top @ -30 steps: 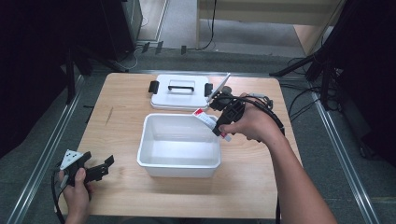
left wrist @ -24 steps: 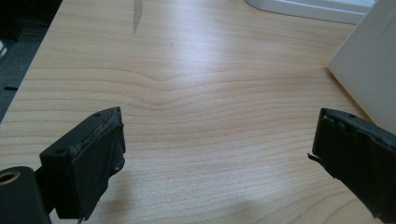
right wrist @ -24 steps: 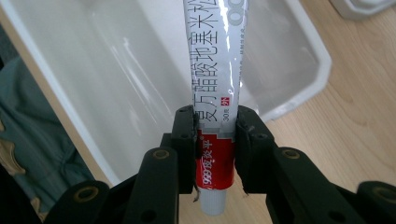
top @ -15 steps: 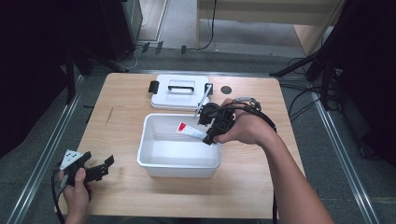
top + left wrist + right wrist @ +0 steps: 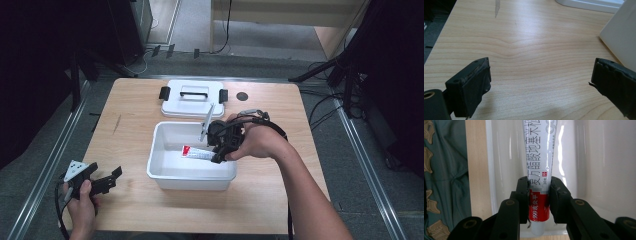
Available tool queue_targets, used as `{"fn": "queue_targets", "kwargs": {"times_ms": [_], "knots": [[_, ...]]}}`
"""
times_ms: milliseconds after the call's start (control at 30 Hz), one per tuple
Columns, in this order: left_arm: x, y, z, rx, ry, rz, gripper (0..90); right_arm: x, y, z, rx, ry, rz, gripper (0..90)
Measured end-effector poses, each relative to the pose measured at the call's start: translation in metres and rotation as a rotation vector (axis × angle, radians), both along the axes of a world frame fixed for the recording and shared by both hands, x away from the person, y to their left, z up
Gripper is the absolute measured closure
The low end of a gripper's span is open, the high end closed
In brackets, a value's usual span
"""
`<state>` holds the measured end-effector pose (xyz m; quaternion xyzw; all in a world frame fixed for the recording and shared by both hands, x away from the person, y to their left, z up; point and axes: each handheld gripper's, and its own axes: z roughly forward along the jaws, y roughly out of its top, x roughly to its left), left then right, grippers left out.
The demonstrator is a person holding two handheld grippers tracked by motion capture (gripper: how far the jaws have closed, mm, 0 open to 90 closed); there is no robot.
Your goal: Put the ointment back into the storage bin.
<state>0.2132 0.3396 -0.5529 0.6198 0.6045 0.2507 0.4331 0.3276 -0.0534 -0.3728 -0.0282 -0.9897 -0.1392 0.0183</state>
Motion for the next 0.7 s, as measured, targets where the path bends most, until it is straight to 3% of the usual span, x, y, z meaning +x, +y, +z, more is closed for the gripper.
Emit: {"fn": "queue_targets", "kwargs": {"times_ms": [167, 467, 700], "knots": [[0.0, 0.0, 0.0, -0.002, 0.0, 0.0, 3.0, -0.002, 0.003, -0.009, -0.061, -0.012, 0.005, 72.6], [0.0, 0.0, 0.0, -0.001, -0.003, 0.001, 3.0, 0.001, 0.002, -0.018, -0.045, -0.034, 0.041, 72.6], [0.0, 0.0, 0.0, 0.001, -0.002, 0.0, 3.0, 0.003, 0.003, -0.032, -0.048, -0.039, 0.037, 72.6]]}}
